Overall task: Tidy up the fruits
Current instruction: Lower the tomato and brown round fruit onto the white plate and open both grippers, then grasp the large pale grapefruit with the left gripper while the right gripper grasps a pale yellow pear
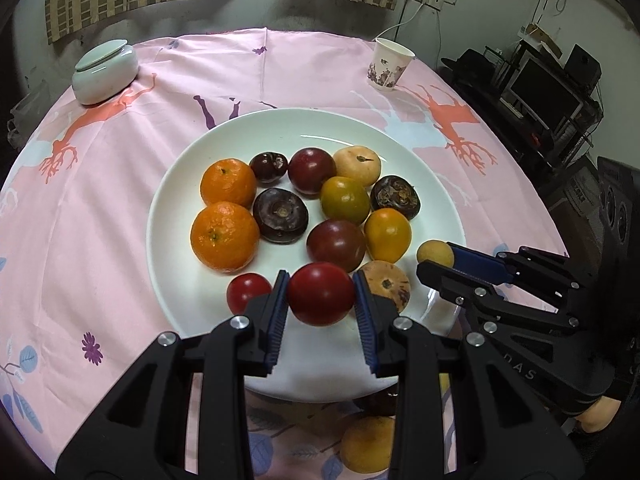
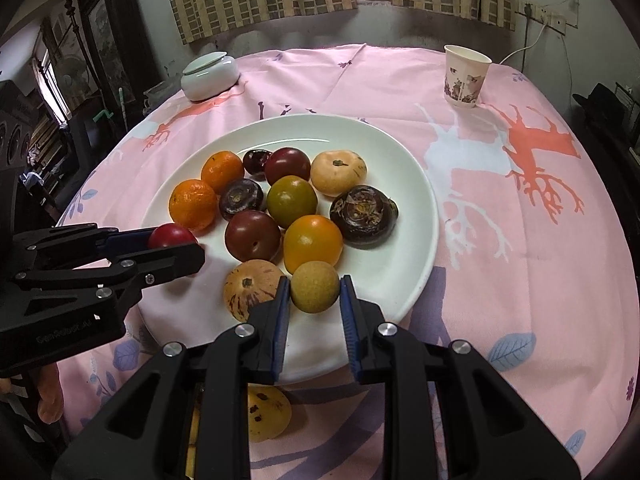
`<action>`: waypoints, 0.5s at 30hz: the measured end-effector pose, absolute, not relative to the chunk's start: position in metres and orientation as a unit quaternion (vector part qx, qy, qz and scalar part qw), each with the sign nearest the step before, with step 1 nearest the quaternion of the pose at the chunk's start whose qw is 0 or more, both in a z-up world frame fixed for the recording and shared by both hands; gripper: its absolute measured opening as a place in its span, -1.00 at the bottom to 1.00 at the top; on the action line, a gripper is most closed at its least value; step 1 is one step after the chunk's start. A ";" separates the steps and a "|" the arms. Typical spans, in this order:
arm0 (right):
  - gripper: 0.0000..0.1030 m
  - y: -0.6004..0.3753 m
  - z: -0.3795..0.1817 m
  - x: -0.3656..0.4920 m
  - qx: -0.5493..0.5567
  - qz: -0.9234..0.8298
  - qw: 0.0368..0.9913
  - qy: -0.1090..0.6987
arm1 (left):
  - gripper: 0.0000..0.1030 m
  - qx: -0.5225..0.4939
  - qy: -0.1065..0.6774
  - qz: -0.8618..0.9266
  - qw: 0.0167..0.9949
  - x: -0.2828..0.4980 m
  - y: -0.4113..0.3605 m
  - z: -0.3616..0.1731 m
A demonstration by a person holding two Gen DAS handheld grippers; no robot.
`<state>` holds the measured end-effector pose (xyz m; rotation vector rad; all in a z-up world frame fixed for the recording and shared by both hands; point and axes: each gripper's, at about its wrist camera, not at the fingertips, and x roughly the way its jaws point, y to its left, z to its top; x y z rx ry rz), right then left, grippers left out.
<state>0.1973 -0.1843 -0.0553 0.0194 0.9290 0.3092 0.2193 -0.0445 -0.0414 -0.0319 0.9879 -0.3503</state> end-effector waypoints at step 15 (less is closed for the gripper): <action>0.91 -0.188 -0.039 0.191 -0.027 0.107 0.910 0.400 | 0.61 -0.039 0.445 -0.138 0.884 0.218 -0.027 -0.019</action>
